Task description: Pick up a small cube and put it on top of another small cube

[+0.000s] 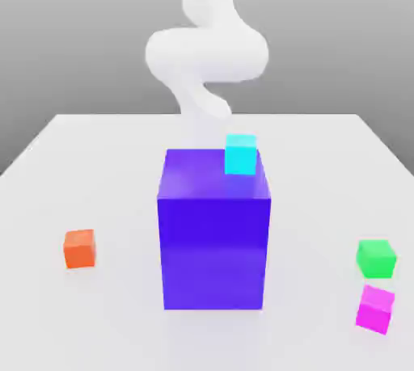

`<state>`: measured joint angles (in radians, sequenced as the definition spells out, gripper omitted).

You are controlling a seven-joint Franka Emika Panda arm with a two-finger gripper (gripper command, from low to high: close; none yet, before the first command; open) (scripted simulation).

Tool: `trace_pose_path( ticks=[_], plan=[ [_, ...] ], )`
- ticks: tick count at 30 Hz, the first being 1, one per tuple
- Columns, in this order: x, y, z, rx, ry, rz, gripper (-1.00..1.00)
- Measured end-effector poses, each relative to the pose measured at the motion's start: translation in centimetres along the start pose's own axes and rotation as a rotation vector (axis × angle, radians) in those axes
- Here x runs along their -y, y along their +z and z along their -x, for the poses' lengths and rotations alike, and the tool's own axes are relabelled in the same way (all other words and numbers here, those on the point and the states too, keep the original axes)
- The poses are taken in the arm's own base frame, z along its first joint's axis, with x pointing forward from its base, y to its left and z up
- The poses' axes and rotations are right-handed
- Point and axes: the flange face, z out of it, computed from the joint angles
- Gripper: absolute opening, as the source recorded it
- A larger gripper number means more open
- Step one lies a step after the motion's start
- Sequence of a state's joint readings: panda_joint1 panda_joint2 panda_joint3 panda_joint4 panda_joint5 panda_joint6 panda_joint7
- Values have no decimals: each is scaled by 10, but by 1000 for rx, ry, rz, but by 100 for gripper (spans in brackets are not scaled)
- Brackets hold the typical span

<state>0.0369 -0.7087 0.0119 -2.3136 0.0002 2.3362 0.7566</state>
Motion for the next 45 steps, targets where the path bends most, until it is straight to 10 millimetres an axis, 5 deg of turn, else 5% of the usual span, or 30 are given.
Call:
trace_pose_path(
  ticks=[8,17,26,31,32,39,45],
  plan=[
    [35,151,76,220,-280,79,0],
    [37,286,216,468,-610,138,0],
    [-14,374,376,715,-930,180,0],
    [-45,420,417,739,-958,182,0],
    [-49,425,421,740,-959,183,-100],
    [-49,425,420,740,-959,183,-100],
    [-20,368,400,750,-1001,164,-100]
  ],
)
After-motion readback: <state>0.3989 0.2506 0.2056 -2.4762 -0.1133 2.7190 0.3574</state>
